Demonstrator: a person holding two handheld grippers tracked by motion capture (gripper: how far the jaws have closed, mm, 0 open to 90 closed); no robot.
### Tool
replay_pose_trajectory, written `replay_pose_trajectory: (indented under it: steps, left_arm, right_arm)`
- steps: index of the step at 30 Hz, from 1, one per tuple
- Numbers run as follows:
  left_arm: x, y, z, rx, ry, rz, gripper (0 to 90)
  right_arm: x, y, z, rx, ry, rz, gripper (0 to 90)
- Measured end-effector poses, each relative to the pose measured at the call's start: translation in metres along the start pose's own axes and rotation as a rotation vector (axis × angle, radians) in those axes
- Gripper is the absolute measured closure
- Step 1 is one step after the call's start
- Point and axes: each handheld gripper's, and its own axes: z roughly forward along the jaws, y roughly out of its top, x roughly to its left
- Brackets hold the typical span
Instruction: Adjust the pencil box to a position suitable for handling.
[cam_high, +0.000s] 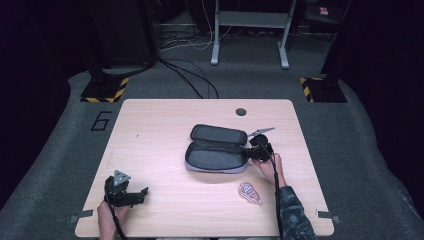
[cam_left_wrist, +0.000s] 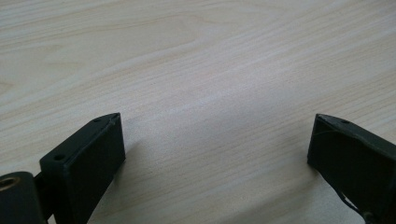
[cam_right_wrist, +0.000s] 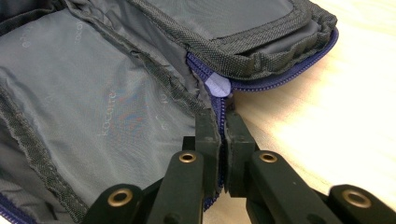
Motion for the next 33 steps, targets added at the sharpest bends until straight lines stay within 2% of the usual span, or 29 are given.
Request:
replay_pose_trajectory:
  steps: [3, 4, 5, 8, 9, 10, 11, 12, 13, 14, 15, 16, 17, 18, 19, 26, 33]
  left_arm:
    - [0.000, 0.000, 0.000, 0.000, 0.000, 0.000, 4.0]
    - [0.000, 0.000, 0.000, 0.000, 0.000, 0.000, 4.0]
    - [0.000, 0.000, 0.000, 0.000, 0.000, 0.000, 4.0]
    - [0.000, 0.000, 0.000, 0.000, 0.000, 0.000, 4.0]
    - [0.000, 0.000, 0.000, 0.000, 0.000, 0.000, 4.0]
    - [0.000, 0.000, 0.000, -0.001, 0.000, -0.001, 4.0]
    - [0.000, 0.000, 0.000, 0.007, -0.003, 0.001, 4.0]
    - [0.000, 0.000, 0.000, 0.007, -0.003, 0.001, 4.0]
    - [0.000, 0.000, 0.000, 0.005, -0.002, 0.001, 4.0]
    - [0.000, 0.000, 0.000, 0.003, -0.001, 0.000, 4.0]
    - [0.000, 0.000, 0.000, 0.001, 0.000, 0.000, 4.0]
    - [0.000, 0.000, 0.000, 0.000, 0.000, 0.000, 4.0]
    - [0.000, 0.000, 0.000, -0.001, 0.000, 0.000, 4.0]
    - [0.000, 0.000, 0.000, -0.001, 0.000, -0.001, 4.0]
    - [0.000, 0.000, 0.000, 0.000, 0.000, 0.000, 4.0]
    - [0.000, 0.000, 0.000, -0.001, 0.000, 0.000, 4.0]
    - [0.000, 0.000, 0.000, -0.001, 0.001, 0.001, 4.1]
  right_arm:
    - [-0.001, 0.001, -0.001, 0.006, 0.001, -0.017, 86.9]
    - [-0.001, 0.000, 0.000, -0.010, -0.004, -0.027, 86.9]
    - [-0.001, 0.000, 0.000, -0.001, -0.002, -0.008, 86.9]
    - [-0.004, 0.000, 0.001, -0.010, 0.007, -0.023, 86.7]
    - [-0.003, 0.000, 0.001, -0.014, 0.011, -0.005, 85.9]
    - [-0.004, 0.000, 0.000, -0.012, 0.014, 0.000, 82.8]
    - [-0.005, -0.001, -0.001, -0.020, 0.021, 0.018, 74.2]
    - [-0.006, -0.001, -0.001, -0.034, 0.018, 0.009, 67.3]
    - [-0.006, -0.001, -0.002, -0.046, 0.012, 0.025, 63.0]
    - [-0.005, -0.001, -0.005, -0.035, 0.012, 0.038, 57.9]
    - [-0.005, -0.001, -0.007, -0.044, 0.013, 0.042, 50.3]
    - [-0.007, -0.001, -0.009, -0.057, 0.007, 0.027, 45.4]
    - [-0.005, -0.001, -0.014, -0.065, 0.003, 0.051, 42.3]
    - [-0.006, -0.002, -0.016, -0.076, 0.002, 0.040, 38.6]
    - [-0.005, -0.002, -0.020, -0.073, -0.015, 0.053, 35.0]
    - [-0.001, -0.011, -0.038, -0.086, -0.051, 0.037, 22.2]
    - [0.008, -0.024, -0.056, -0.115, -0.080, 0.038, 15.8]
